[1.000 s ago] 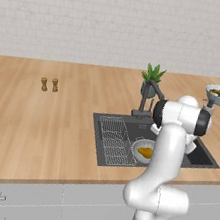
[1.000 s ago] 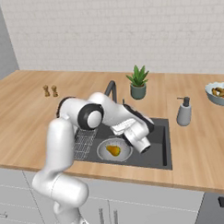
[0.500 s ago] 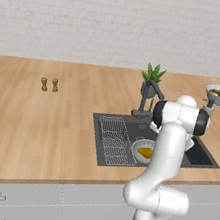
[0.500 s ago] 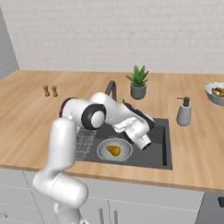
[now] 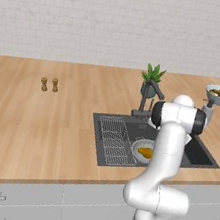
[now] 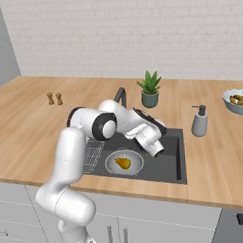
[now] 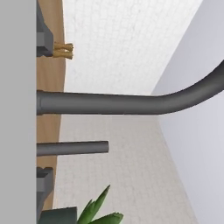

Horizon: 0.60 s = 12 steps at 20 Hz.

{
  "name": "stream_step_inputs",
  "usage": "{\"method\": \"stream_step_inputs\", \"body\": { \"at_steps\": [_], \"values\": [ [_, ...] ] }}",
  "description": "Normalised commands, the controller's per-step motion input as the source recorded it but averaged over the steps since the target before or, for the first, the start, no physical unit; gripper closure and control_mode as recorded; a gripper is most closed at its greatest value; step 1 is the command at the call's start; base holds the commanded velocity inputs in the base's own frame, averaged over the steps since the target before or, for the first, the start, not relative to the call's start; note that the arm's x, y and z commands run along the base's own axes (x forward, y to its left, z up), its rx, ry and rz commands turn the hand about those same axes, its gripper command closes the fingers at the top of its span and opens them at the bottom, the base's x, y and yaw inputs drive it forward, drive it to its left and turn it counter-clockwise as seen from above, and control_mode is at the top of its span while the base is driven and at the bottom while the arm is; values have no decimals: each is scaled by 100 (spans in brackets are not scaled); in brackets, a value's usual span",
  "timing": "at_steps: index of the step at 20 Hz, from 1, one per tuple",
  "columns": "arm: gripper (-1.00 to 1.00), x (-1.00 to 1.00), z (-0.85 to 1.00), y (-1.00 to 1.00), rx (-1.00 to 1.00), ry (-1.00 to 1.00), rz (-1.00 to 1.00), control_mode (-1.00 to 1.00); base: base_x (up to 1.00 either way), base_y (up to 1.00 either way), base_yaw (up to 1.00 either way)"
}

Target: Put the colander in the sink, put the pear in the colander, and turn on the sink faucet and pour water over the colander.

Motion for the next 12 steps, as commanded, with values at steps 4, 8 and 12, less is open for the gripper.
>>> {"method": "stream_step_inputs", "body": {
  "at_steps": [4,8,12],
  "values": [
    [-100,18,-8,0,0,4,0,-100,0,0,0],
    [-100,20,-5,0,0,2,0,-100,0,0,0],
    [-100,22,-2,0,0,1,0,-100,0,0,0]
  ]
}}
